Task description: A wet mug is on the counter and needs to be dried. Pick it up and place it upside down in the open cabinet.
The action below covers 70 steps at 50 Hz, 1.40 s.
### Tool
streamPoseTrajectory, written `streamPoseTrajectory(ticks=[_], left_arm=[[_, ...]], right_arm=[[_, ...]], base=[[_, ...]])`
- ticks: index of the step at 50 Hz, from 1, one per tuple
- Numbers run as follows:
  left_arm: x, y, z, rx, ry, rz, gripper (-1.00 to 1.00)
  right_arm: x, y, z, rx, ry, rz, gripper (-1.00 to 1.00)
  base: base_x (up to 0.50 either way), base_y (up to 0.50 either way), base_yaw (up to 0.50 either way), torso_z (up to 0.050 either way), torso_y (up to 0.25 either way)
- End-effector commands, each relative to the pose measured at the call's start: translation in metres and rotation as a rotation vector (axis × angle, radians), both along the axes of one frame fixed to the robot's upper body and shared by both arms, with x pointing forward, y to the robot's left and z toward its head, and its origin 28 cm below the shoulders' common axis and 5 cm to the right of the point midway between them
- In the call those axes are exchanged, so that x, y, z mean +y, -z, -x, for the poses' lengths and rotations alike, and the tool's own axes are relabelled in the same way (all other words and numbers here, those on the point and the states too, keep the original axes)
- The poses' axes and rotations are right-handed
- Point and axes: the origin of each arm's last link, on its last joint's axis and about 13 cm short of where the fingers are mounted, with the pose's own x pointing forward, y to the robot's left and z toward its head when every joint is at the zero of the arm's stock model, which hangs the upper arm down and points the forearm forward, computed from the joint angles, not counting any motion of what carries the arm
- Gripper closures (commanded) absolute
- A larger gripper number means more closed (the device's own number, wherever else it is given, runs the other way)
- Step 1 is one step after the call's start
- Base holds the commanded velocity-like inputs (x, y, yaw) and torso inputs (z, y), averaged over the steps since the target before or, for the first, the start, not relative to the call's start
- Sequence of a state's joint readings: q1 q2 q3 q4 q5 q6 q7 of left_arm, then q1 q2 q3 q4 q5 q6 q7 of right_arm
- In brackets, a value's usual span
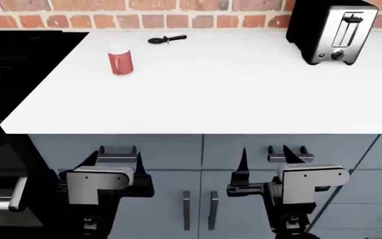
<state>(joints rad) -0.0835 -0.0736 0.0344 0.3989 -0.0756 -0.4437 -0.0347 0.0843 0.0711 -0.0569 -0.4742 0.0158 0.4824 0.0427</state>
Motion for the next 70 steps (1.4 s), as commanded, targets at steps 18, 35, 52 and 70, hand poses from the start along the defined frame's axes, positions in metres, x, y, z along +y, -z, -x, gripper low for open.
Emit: streamPoseTrajectory(ticks=[18,35,52,70], left_arm=[[0.010,-0.090,-0.028,-0.131,0.016,-0.029,-1.00],[0.014,-0.102,-0.027,-0.154,0.005,-0.059,-1.00],[0.019,-0.101,-0.026,-0.153,-0.020,-0.058,-1.00],[0.022,-0.101,-0.026,-0.157,-0.022,-0.054,-1.00]], right_arm=[[-0.010,-0.100,-0.010,-0.160,-0.010,0.043,-1.00],[-0.011,-0.113,-0.008,-0.192,0.001,0.057,-1.00],[-0.008,-0.111,-0.011,-0.189,-0.013,0.051,-1.00],[-0.005,-0.111,-0.010,-0.186,-0.023,0.043,-1.00]], base=[[0.00,0.00,0.00,0.050,0.000],[0.00,0.39,0.00,0.011,0.000],[0.00,0.50,0.00,0.000,0.000],[0.23,0.01,0.00,0.000,0.000]])
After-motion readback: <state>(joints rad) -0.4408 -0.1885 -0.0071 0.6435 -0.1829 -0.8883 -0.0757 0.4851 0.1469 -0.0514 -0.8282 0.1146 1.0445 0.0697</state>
